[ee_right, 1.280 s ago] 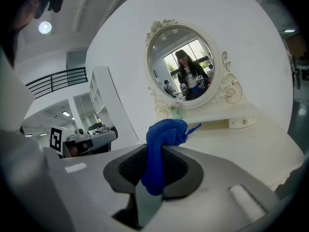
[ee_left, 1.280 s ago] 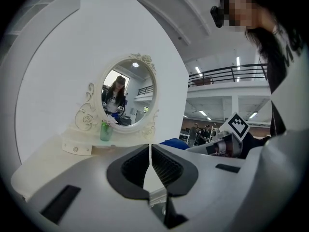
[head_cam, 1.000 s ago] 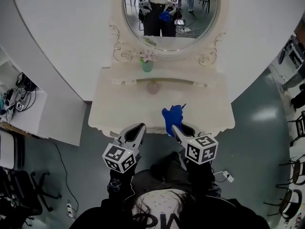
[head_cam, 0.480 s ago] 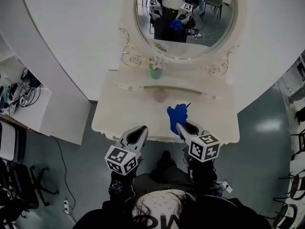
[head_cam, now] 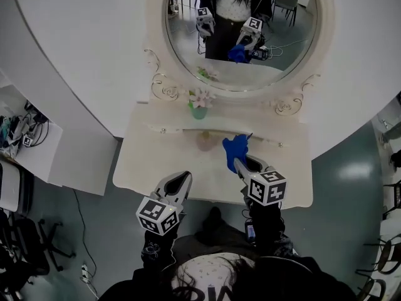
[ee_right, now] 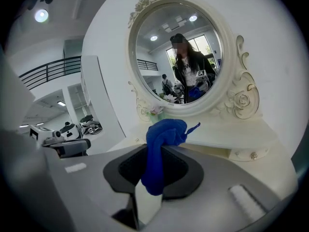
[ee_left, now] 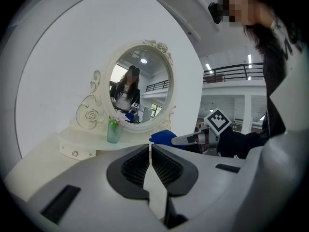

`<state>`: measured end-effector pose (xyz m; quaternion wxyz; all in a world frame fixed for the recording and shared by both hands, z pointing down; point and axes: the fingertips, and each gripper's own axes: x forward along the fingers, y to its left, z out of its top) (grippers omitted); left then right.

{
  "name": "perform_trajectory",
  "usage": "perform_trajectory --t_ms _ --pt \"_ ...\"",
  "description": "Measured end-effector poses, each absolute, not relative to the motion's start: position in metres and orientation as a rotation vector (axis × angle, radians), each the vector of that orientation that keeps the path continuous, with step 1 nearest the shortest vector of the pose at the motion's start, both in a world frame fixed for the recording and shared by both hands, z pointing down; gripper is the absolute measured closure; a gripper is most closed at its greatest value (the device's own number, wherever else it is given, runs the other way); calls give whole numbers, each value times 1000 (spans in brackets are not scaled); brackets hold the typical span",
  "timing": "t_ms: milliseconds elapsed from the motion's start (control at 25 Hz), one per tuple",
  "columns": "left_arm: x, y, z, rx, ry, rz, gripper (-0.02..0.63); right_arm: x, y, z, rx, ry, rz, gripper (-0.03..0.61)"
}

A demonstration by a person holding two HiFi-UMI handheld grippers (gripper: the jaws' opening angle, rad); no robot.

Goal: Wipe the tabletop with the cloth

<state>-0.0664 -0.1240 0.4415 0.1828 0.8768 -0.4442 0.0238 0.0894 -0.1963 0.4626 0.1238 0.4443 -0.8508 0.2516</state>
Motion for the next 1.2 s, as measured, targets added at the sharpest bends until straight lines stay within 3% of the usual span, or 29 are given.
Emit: perform_trajectory --t_ms 720,1200 --pt "-87 -149 457 2329 -1435 194 621 36 -346 542 1152 -2431 774 494" --pt "-42 -176 467 2396 -1290 248 621 149 -364 565 1372 -2261 752 494"
